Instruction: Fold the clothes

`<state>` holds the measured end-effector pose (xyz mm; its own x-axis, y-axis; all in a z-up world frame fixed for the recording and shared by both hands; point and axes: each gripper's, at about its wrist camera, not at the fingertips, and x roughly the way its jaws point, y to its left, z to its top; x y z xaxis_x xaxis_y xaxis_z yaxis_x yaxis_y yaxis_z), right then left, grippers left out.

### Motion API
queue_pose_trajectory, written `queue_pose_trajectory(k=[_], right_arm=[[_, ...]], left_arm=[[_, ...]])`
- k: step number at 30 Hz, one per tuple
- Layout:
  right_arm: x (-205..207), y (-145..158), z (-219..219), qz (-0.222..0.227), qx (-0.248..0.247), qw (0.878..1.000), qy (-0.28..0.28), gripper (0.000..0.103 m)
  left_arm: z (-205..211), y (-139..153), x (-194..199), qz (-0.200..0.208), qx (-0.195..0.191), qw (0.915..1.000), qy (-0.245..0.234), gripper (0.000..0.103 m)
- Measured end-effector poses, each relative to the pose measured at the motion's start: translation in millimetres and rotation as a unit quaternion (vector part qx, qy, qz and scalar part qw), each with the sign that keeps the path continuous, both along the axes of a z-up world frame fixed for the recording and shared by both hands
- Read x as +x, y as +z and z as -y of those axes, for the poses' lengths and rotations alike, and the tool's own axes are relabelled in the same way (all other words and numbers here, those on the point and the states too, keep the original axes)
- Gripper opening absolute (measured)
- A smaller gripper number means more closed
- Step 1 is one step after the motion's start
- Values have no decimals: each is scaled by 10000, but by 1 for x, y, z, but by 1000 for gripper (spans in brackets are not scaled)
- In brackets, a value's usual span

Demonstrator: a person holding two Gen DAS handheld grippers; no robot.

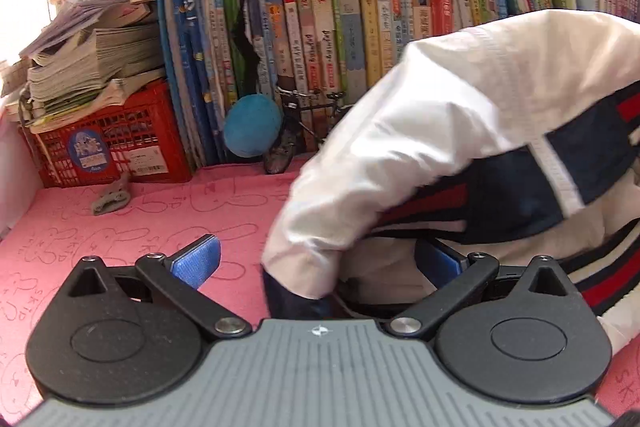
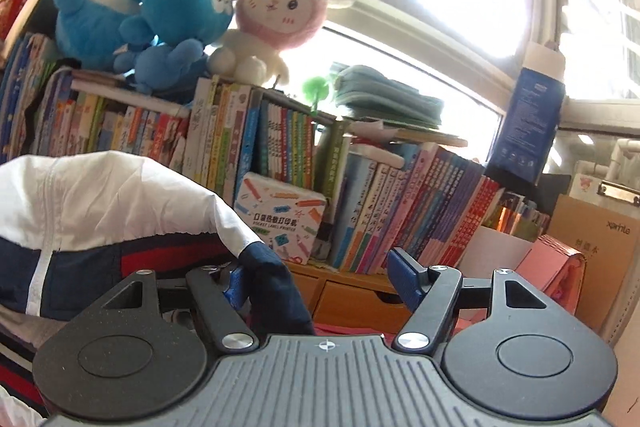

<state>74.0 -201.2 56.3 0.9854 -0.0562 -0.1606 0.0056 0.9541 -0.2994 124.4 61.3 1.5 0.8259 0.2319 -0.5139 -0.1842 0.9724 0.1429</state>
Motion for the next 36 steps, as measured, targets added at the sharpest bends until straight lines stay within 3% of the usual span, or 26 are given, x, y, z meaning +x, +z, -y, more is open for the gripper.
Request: queue_pose_trajectory(k=[6,8,10,13,15,16,18,21,25,29,32,36], right_arm=[[-27,36,50,251,823,9963,-83,71],[-49,41,76,180,1471,9887,235,71],[-66,44,108,-65,2301,9711,633,71],[-92,46,156,-436,3505,9276,1216,76],[-111,42,155,-406,2869,9512,1062,82],[-121,40,155,-387,2529,9618,976,88],[-138,20,130,-430,1653,9808,936,90],[-162,-11,91,-492,309,9945,867,91],[-196,-59,39,-429,-1338,9858,915,91],[-220,-92,-21,33,-1766,9665,1864,100],[-220,-107,-70,393,-2207,9490,2217,101],[-184,-114,-100,643,-2497,9468,1926,99]], left_arm=[[-18,24,-27,396,-208,9989,-138,103],[-26,40,-51,655,-349,9969,-258,103],[-39,58,-78,895,-596,9934,-407,103],[-63,77,-115,942,-1221,9850,-773,103],[-70,81,-136,796,-1509,9803,-993,103],[-69,78,-146,692,-1500,9809,-1024,103],[-65,70,-162,489,-1430,9827,-1070,103],[-61,41,-178,-7,-1397,9833,-1167,103],[-57,19,-185,-180,-1411,9844,-1038,103],[-61,28,-183,38,-1688,9808,-980,103],[-62,39,-184,240,-1823,9775,-1031,103],[-62,52,-190,565,-1896,9745,-1054,103]])
